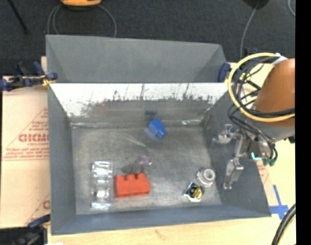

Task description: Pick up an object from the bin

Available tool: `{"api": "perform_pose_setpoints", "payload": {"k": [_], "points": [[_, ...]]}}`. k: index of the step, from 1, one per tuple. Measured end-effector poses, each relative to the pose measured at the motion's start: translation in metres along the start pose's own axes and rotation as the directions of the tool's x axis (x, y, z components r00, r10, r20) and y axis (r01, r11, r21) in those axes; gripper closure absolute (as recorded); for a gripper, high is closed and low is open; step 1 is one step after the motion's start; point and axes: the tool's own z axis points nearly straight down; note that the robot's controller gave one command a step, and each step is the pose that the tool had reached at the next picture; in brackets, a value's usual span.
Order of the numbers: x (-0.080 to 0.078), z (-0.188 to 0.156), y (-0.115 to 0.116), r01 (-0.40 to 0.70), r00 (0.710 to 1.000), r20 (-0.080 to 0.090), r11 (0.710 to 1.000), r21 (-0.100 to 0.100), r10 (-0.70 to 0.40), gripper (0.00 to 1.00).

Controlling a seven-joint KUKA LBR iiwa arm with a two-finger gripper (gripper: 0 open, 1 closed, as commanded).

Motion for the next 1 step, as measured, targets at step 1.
{"api": "perform_pose_setpoints", "payload": {"k": [1], "points": [[0.0131,0.0776,-0.0043,0.019,1.000,-0.002,1.000,-0.001,-0.019,0.00]]}}
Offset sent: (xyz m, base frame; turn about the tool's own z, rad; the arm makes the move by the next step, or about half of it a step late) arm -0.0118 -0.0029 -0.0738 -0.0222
